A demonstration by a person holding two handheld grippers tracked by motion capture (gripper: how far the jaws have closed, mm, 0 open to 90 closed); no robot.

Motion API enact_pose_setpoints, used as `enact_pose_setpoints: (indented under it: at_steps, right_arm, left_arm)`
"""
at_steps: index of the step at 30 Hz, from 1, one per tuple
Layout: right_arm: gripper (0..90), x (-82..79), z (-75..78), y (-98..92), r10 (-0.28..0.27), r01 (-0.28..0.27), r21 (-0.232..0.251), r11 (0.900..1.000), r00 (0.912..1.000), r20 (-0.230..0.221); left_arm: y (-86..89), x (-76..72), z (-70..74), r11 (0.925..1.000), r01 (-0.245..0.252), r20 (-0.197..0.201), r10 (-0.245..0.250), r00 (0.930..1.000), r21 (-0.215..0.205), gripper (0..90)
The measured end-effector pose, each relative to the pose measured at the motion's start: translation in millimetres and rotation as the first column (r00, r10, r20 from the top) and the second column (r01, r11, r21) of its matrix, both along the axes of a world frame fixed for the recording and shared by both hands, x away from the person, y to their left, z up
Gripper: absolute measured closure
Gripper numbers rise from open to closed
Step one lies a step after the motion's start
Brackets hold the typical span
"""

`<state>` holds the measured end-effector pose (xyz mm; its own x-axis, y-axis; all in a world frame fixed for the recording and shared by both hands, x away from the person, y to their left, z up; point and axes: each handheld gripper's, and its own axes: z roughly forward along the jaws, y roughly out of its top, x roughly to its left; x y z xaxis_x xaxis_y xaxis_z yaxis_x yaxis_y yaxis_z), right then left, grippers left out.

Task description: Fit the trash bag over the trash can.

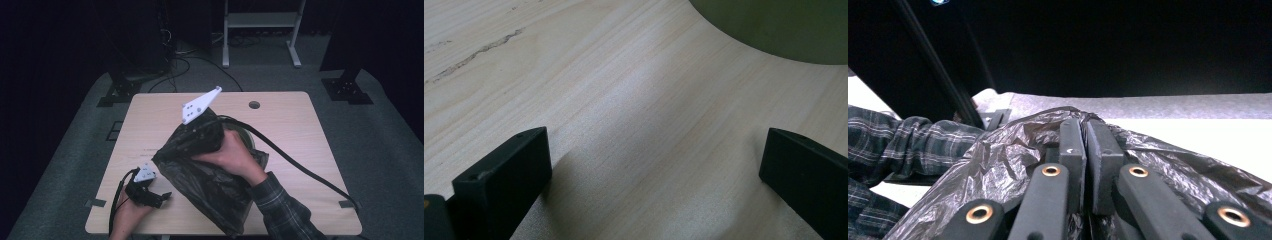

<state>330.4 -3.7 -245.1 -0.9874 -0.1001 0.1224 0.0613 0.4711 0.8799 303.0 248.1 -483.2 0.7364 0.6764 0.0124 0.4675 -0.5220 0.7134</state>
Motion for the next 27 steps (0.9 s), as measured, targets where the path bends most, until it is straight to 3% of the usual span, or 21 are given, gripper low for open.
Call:
enact_pose_setpoints:
  at_steps: [3,7,10,14,22,25,26,27]
  right_arm:
    - [85.6,1.1,-2.3,12.6,0.011,-0.011,-0.001,1.0,0.9999,-0.009]
    - [85.4,4.9,-6.5,15.7,0.011,-0.01,0.003,1.0,0.9996,-0.024]
    - [84.3,6.2,-11.6,11.8,-0.006,0.005,-0.04,0.999,0.9998,-0.02]
    - [84.0,8.1,-14.0,-0.2,-0.029,0.028,-0.039,0.999,0.9993,-0.023]
    - [83.6,17.0,-25.0,-27.7,-0.098,0.094,-0.09,0.991,0.9946,-0.035]
    - [83.3,23.3,-27.9,-40.2,-0.135,0.129,-0.109,0.986,0.9896,-0.049]
    - [82.8,26.9,-30.7,-46.4,-0.164,0.157,-0.143,0.977,0.9855,-0.041]
    - [82.7,28.1,-32.1,-50.0,-0.174,0.166,-0.143,0.976,0.9837,-0.046]
  left_arm:
    - [-0.1,-0.1,0.0,1.0,0.0,0.001,0.0,1.0,0.0,0.0]
    - [0.0,-0.1,0.2,1.0,0.002,-0.002,-0.002,1.0,0.0,0.0]
    - [-0.2,-0.2,0.0,1.0,0.002,0.0,-0.002,1.0,-0.001,0.0]
    - [-0.2,-0.2,0.0,1.0,0.002,-0.001,-0.002,1.0,-0.001,0.0]
    - [0.0,-0.1,0.3,1.0,0.004,-0.002,-0.004,1.0,0.001,0.0]
    - [-0.1,-0.2,0.1,1.0,0.002,0.0,-0.002,1.0,0.0,0.0]
    - [-0.1,-0.2,0.1,1.0,0.002,-0.001,-0.002,1.0,-0.001,0.0]
    - [-0.2,-0.2,0.1,1.0,0.002,-0.001,-0.002,1.0,-0.001,0.0]
